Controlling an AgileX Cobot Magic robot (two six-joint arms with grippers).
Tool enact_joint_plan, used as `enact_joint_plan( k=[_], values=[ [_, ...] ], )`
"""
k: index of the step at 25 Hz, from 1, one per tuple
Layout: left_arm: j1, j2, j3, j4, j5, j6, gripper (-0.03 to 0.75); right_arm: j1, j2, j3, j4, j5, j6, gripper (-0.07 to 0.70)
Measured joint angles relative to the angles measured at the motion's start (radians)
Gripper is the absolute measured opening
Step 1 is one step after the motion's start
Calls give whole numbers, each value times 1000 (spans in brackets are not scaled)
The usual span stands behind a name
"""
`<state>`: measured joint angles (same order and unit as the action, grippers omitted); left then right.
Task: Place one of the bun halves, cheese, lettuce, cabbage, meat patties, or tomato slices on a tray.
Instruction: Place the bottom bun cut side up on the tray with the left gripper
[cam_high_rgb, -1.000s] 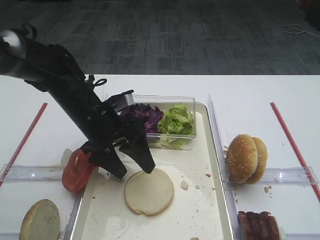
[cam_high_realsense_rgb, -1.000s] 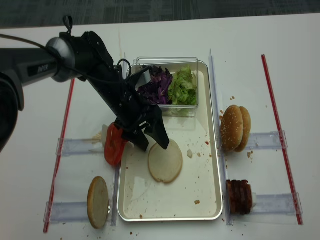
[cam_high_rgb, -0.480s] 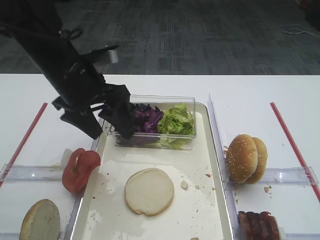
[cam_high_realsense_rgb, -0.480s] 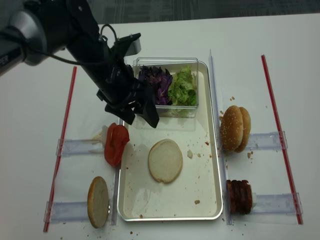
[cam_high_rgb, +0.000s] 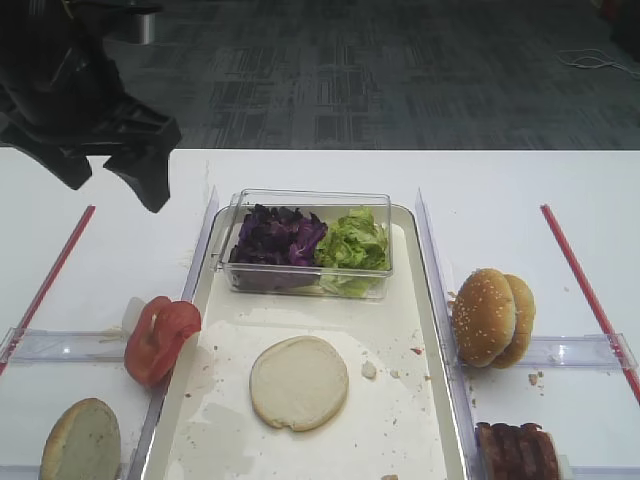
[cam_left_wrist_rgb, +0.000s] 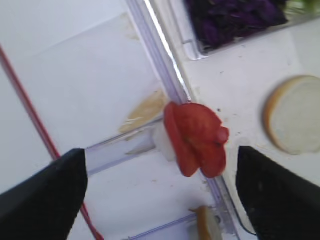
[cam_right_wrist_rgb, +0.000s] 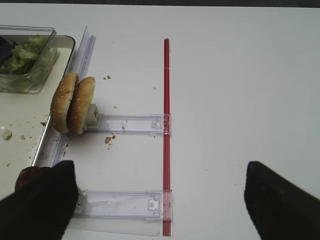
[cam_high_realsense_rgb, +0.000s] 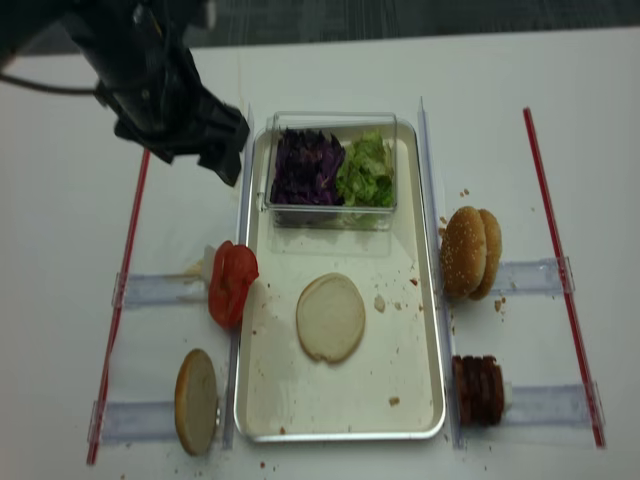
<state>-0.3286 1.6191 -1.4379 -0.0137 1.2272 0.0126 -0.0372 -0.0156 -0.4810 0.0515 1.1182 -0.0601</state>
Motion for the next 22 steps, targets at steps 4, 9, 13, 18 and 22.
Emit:
enact_joint_plan(
  k=[4,9,13,18,22],
  values=[
    [0,-5,0,56,4,-33,594,0,0,0,0,0,0,699],
    [0,-5,0,59,4,-38,594,0,0,0,0,0,0,699],
    [36,-5,0,95,4,-38,594,0,0,0,0,0,0,699],
    [143,-5,0,116,4,-36,594,0,0,0,0,0,0,699],
    [238,-5,0,124,4,-31,594,0,0,0,0,0,4,699]
  ],
)
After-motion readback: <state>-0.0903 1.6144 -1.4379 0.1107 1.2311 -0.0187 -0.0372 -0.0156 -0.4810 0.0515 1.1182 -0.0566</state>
